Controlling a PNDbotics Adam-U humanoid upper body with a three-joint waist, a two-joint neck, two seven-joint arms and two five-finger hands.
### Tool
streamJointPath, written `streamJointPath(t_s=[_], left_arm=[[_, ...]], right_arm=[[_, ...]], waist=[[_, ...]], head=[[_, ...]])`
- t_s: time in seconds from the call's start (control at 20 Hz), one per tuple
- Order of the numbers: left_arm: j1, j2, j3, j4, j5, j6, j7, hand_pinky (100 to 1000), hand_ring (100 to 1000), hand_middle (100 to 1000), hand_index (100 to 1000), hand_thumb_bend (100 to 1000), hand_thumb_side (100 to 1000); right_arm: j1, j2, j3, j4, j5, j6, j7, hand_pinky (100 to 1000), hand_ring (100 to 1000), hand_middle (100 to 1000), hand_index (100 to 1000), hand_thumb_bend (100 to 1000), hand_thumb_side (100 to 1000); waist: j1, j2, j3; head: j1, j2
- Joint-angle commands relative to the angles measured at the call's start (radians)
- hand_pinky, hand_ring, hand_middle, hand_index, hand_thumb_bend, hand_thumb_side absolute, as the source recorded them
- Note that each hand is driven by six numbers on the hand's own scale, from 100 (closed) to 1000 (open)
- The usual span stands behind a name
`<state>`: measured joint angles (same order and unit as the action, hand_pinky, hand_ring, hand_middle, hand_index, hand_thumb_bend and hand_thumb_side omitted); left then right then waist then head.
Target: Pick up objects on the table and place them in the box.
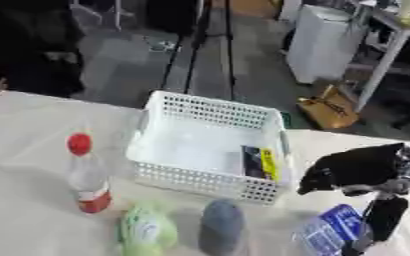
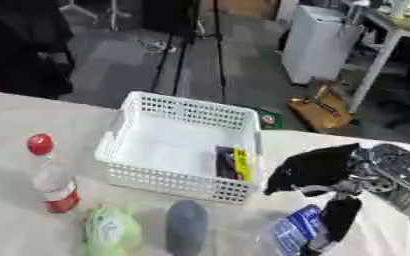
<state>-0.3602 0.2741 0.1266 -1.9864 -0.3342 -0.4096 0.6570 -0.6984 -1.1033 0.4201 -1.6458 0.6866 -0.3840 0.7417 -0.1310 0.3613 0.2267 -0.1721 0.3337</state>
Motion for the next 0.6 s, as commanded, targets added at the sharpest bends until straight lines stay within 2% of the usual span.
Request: streamJointPath(t_s=[0.05,0.6], left_arm=[[-0.005,0.012,0.008,-0.014,-0.003,0.001,0.001,711,878,875,782,100,1000],[-0.003,0.012,0.009,-0.014,-0.002,0.004,0.001,712,879,875,782,100,1000]], right_arm=[[-0.006,-0.025,-0.008,0.003,0.006,-0.07,0.079,1000,997,947,1000,692,738],[0.015,-0.032,-0.003,0.007,-0.012,-0.058,0.11,1000,998,946,1000,690,727]], waist=[[0.007,-0.022,0.0],[0.009,-0.021,-0.002]], head=[[0.002,0.001],[0.005,0.002]])
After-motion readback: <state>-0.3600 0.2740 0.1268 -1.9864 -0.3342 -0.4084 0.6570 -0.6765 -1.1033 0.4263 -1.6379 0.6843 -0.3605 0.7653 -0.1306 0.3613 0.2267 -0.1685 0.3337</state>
